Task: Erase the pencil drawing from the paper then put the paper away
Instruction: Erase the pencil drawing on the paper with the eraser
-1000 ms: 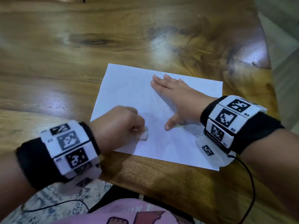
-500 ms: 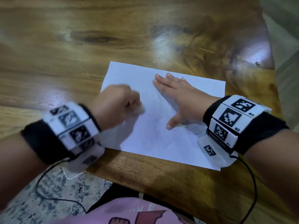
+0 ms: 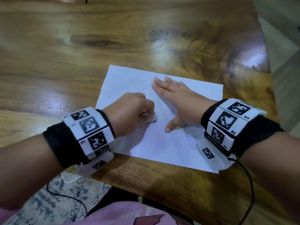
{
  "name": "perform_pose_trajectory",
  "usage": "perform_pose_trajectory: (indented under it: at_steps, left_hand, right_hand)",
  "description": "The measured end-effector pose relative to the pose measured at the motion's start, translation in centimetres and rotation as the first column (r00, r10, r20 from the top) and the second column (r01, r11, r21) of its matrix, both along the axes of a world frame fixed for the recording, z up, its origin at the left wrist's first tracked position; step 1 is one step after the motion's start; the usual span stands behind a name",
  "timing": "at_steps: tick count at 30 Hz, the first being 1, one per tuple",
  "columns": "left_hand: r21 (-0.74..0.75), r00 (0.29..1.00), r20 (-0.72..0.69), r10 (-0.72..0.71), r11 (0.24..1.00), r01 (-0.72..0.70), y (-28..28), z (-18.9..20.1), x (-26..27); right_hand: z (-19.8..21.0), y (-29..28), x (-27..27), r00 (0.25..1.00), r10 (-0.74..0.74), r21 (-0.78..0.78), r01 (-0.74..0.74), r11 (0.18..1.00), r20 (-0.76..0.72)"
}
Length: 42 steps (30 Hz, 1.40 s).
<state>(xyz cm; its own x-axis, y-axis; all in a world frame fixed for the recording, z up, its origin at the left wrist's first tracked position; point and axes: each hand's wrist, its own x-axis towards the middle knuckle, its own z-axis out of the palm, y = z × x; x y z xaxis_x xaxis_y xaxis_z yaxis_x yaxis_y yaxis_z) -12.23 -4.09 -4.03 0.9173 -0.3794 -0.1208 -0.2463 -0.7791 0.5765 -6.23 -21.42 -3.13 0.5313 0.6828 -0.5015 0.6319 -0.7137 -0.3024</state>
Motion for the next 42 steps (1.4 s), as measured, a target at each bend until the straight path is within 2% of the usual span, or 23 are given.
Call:
perform_pose_trajectory:
  at_steps: [2, 4, 6, 8, 11, 13, 17, 20, 23, 25, 27, 29, 32, 34, 37, 38, 40, 42]
  left_hand:
    - [-0.036, 0.997, -0.037, -0.070, 0.997, 0.068, -0.1, -0.1, -2.0]
    - [-0.062, 0.982, -0.137, -0.130, 0.990, 0.123, 0.2, 0.1, -4.5]
    - [-0.080, 0.970, -0.191, -0.150, 0.987, 0.137, 0.6, 0.1, -5.2]
    - [-0.053, 0.985, -0.126, -0.121, 0.992, 0.115, 0.4, 0.3, -3.6]
    - [-0.028, 0.999, -0.039, 0.005, 1.000, -0.006, 0.0, 0.2, -1.1]
    - [-0.057, 0.999, -0.041, -0.016, 0.998, 0.014, -0.1, 0.3, -2.1]
    - [-0.108, 0.967, -0.249, -0.058, 0.994, 0.032, 0.7, 0.3, -6.4]
    - [-0.076, 0.988, -0.144, -0.055, 0.996, 0.045, 1.2, 0.5, -4.4]
    - [-0.007, 0.996, 0.014, 0.090, 0.996, -0.090, 1.0, 0.6, 0.0]
    - [0.052, 0.991, 0.058, 0.117, 0.991, -0.120, 0.0, 0.4, 1.9]
    - [0.042, 0.996, 0.045, 0.080, 0.996, -0.081, -0.9, 0.3, 1.6]
    - [0.014, 1.000, -0.001, -0.019, 1.000, 0.019, -1.0, 0.3, -0.6]
    - [0.027, 0.962, -0.178, -0.209, 0.976, 0.217, -0.4, 0.7, -3.5]
    - [0.030, 0.971, -0.135, -0.195, 0.979, 0.201, -0.3, 0.8, -2.3]
    - [0.088, 0.999, 0.034, -0.024, 0.996, 0.021, -0.8, 1.1, 1.8]
    - [0.117, 0.999, 0.044, 0.004, 0.993, -0.009, -0.9, 1.0, 2.5]
    - [0.100, 0.998, 0.020, -0.054, 0.994, 0.052, -0.9, 0.7, 1.4]
    - [0.002, 0.978, -0.082, -0.191, 0.981, 0.192, -0.7, 0.8, -1.5]
  right_hand:
    - [0.0, 0.0, 0.1, 1.000, -0.004, -0.001, 0.004, 1.000, -0.004]
    - [0.1, 0.0, 0.1, 1.000, 0.000, -0.010, 0.000, 1.000, -0.003]
    - [0.1, 0.1, 0.0, 1.000, 0.000, -0.015, 0.000, 1.000, -0.002]
    - [0.1, 0.1, 0.0, 1.000, 0.003, -0.016, -0.003, 1.000, 0.000]
    - [0.1, 0.1, 0.0, 1.000, 0.000, -0.009, 0.000, 1.000, -0.007]
    - [0.1, 0.1, 0.1, 1.000, 0.001, -0.005, -0.001, 1.000, -0.010]
    - [0.2, 0.1, 0.1, 1.000, 0.003, -0.009, -0.003, 1.000, -0.008]
    - [0.3, 0.1, 0.1, 1.000, 0.006, -0.013, -0.006, 1.000, -0.004]
    - [0.1, 0.1, 0.0, 1.000, 0.002, -0.005, -0.002, 1.000, -0.004]
    - [0.0, 0.1, 0.0, 1.000, -0.001, 0.002, 0.001, 1.000, 0.000]
    - [0.0, 0.1, 0.0, 1.000, -0.003, 0.004, 0.003, 1.000, 0.004]
    - [0.1, 0.0, 0.0, 1.000, 0.000, 0.002, 0.000, 1.000, 0.007]
    - [0.2, 0.1, 0.0, 1.000, 0.009, -0.005, -0.009, 1.000, 0.014]
    - [0.1, 0.1, 0.0, 1.000, 0.007, -0.004, -0.007, 1.000, 0.012]
    - [0.0, 0.1, -0.1, 1.000, -0.003, 0.006, 0.002, 1.000, 0.004]
    - [0.0, 0.1, 0.0, 1.000, -0.003, 0.007, 0.003, 1.000, 0.004]
    - [0.0, 0.2, 0.0, 1.000, 0.002, 0.002, -0.002, 1.000, 0.005]
    - [0.1, 0.1, 0.1, 1.000, 0.004, -0.006, -0.004, 1.000, 0.010]
